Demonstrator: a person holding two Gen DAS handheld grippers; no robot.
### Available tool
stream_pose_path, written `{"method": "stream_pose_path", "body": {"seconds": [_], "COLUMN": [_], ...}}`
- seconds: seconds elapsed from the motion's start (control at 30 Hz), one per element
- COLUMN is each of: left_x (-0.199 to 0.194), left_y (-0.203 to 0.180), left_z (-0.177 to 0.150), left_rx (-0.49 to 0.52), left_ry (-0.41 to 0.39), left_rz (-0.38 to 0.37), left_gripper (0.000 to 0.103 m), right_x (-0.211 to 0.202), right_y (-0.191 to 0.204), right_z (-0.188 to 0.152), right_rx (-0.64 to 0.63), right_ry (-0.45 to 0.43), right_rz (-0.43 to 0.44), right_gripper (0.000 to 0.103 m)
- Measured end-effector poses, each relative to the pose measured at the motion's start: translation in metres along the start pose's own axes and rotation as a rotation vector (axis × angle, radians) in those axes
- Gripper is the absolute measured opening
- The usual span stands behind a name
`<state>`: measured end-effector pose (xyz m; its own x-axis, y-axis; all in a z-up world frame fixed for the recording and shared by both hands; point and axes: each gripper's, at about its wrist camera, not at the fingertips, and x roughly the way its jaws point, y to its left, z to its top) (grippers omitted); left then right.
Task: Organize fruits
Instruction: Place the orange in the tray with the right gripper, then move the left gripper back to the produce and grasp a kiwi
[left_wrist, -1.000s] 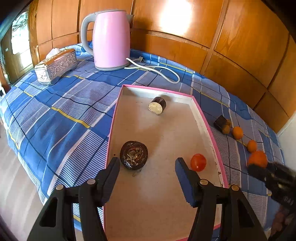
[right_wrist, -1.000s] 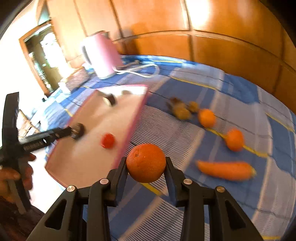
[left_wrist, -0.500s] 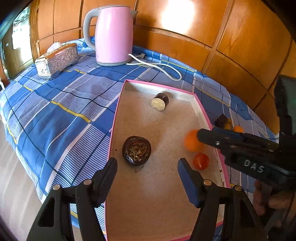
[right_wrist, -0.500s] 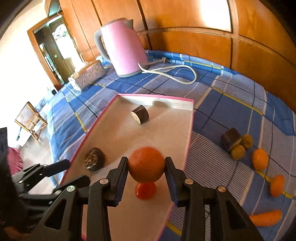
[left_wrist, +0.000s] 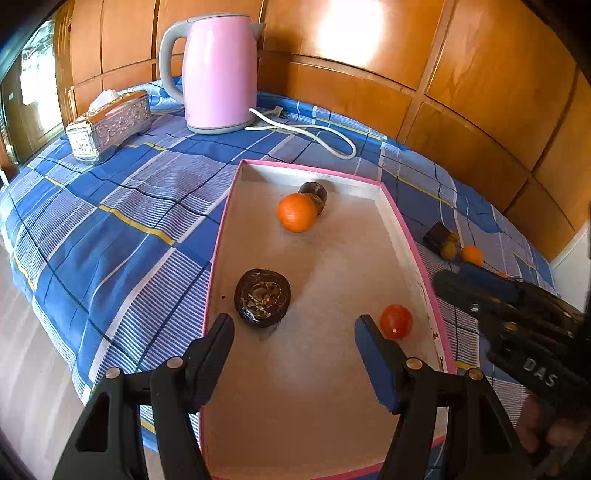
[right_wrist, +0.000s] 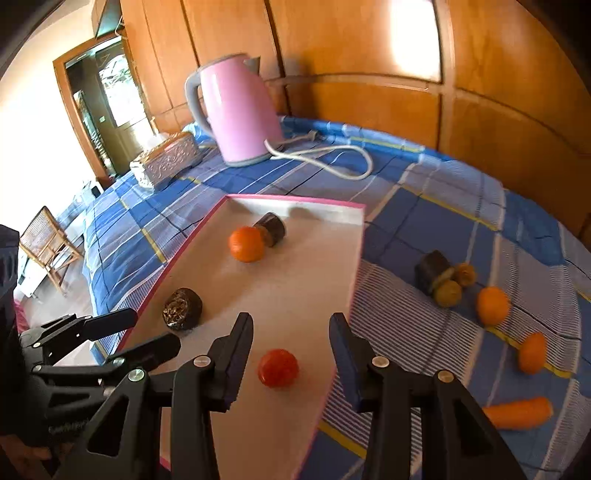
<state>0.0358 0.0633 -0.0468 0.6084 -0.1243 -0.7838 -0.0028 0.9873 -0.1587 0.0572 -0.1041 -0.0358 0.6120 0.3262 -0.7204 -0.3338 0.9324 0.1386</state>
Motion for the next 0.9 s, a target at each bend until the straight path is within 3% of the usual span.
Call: {"method": "stream_pose_path", "body": {"seconds": [0.07, 0.13, 0.43, 0.67, 0.9], "left_x": [-0.001, -0.002, -0.006, -0.006, -0.008], "left_y": [-0.002, -0.005, -0.013, -0.017, -0.042], "left_z": [-0.001, -0.001, -0.002, -0.002, 0.004], "left_rx": [0.005, 0.016, 0.037, 0.035, 0.125], "left_ry": [0.002, -0.001, -0.005, 0.004, -0.009], "left_rz": [-0.006, -0.006, -0.026, -0.050, -0.078], "left_gripper": [0.068, 0.068, 0.075, 0.076, 0.076], "right_x": [-0.008, -0.014, -0.037, -0.060, -0.068], "right_y": [-0.002, -0.004, -0.036, -0.077, -0.128], "right_z": [-0.003, -0.006, -0.025, -0.054, -0.079], "right_rx": [-0.005, -0.018, 0.058, 0.187, 0.355], "right_ry": [-0.025, -0.033, -0.042, -0.058, 0.001], "right_rz": [-0.031, -0.070, -0.136, -0.203, -0.283], "right_gripper": [0.044, 0.050, 0.051, 0.051, 0.050]}}
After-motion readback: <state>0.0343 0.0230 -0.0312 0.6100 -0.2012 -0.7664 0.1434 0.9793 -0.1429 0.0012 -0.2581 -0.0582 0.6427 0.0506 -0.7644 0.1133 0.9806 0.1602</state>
